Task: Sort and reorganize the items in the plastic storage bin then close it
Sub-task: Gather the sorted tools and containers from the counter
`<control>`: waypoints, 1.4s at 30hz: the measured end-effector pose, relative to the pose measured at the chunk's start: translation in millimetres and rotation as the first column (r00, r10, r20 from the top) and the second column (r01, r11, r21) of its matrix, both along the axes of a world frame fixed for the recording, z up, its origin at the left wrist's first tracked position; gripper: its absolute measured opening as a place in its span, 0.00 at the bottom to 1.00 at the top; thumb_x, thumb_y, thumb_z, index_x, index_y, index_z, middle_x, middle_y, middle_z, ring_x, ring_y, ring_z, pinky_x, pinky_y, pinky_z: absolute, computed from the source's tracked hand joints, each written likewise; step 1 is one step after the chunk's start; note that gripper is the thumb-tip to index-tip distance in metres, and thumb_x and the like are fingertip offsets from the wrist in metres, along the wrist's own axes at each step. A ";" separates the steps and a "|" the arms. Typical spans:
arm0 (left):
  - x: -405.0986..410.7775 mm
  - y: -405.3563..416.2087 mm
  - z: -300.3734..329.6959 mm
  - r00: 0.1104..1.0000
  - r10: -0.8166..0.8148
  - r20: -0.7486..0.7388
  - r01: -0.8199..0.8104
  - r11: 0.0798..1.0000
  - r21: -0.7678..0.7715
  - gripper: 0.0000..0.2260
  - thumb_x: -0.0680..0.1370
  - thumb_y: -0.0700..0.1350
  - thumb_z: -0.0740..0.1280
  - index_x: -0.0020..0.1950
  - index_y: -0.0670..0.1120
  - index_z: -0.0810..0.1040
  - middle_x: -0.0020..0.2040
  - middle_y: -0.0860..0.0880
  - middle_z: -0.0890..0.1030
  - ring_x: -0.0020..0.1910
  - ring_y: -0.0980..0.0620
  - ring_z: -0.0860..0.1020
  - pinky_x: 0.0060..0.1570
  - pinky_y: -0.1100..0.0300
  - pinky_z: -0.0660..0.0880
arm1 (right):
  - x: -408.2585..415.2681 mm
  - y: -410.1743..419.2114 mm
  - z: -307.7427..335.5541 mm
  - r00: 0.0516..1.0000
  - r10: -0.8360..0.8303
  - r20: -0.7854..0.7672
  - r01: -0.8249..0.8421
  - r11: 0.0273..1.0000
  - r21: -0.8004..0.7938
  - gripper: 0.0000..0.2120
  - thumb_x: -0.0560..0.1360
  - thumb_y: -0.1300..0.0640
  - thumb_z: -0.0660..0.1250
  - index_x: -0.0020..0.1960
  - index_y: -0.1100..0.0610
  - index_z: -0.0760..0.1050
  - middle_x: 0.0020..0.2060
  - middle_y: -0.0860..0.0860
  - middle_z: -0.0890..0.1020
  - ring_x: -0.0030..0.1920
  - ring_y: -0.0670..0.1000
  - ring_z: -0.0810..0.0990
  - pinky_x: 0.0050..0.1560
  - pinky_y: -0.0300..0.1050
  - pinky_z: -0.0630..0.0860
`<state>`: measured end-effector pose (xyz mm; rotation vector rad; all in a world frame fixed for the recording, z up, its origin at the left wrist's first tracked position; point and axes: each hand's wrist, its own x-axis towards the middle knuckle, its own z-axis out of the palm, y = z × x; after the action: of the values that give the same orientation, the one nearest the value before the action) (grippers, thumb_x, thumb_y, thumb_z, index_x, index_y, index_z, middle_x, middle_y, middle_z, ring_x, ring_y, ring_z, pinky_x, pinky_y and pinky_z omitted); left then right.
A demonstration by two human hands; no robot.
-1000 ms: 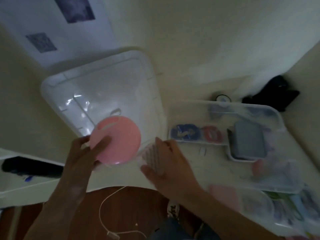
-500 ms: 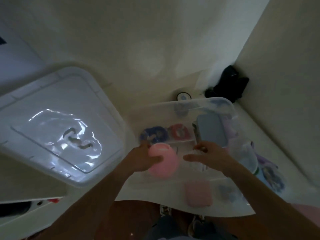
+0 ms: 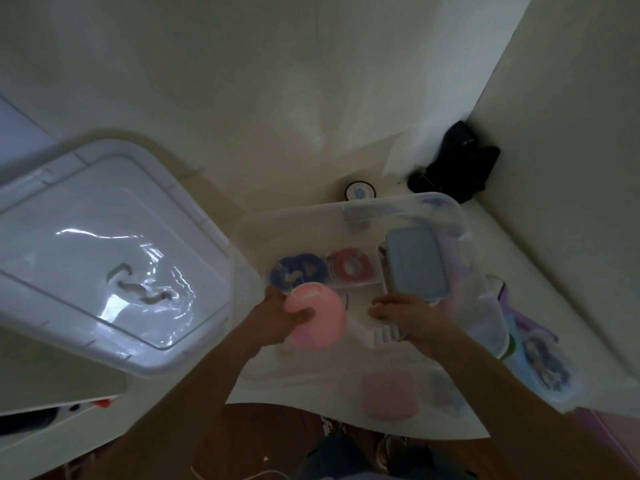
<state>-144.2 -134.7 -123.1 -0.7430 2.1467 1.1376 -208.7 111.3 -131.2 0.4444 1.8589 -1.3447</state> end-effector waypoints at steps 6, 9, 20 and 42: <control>-30.8 12.2 -2.1 0.952 0.301 -0.063 -0.290 0.947 0.135 0.32 0.77 0.58 0.70 0.72 0.43 0.62 0.53 0.47 0.80 0.42 0.48 0.82 0.38 0.55 0.81 | 3.0 19.4 8.6 0.913 -0.407 0.005 0.393 0.877 -0.276 0.12 0.72 0.62 0.73 0.54 0.67 0.81 0.49 0.63 0.85 0.50 0.61 0.84 0.53 0.54 0.79; -59.1 34.8 -14.8 0.874 0.482 -0.061 -0.444 0.843 0.303 0.43 0.69 0.60 0.76 0.75 0.41 0.62 0.60 0.43 0.80 0.44 0.48 0.83 0.33 0.56 0.82 | -1.1 29.1 14.3 0.849 -0.528 0.011 0.509 0.813 -0.283 0.11 0.73 0.63 0.72 0.52 0.69 0.81 0.46 0.62 0.85 0.48 0.60 0.84 0.54 0.55 0.79; -94.1 73.6 -37.0 0.794 0.605 -0.053 -0.501 0.701 0.507 0.35 0.73 0.51 0.77 0.70 0.41 0.62 0.67 0.46 0.74 0.57 0.44 0.81 0.44 0.49 0.84 | -20.7 38.1 10.3 0.813 -0.581 0.047 0.572 0.778 -0.260 0.08 0.75 0.64 0.68 0.53 0.61 0.81 0.43 0.55 0.86 0.43 0.53 0.84 0.41 0.44 0.79; -78.6 66.4 -50.2 0.770 0.638 -0.001 -0.517 0.625 0.585 0.18 0.79 0.41 0.70 0.68 0.39 0.74 0.67 0.41 0.76 0.59 0.45 0.80 0.37 0.63 0.82 | -71.9 22.6 1.1 0.599 0.667 -0.443 0.024 0.538 0.843 0.15 0.75 0.61 0.63 0.62 0.55 0.73 0.58 0.54 0.77 0.58 0.59 0.76 0.50 0.52 0.75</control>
<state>-222.8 -68.3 -173.3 -1.1094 1.5750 2.1605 -280.6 133.9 -130.1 -0.1655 3.0302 -0.2588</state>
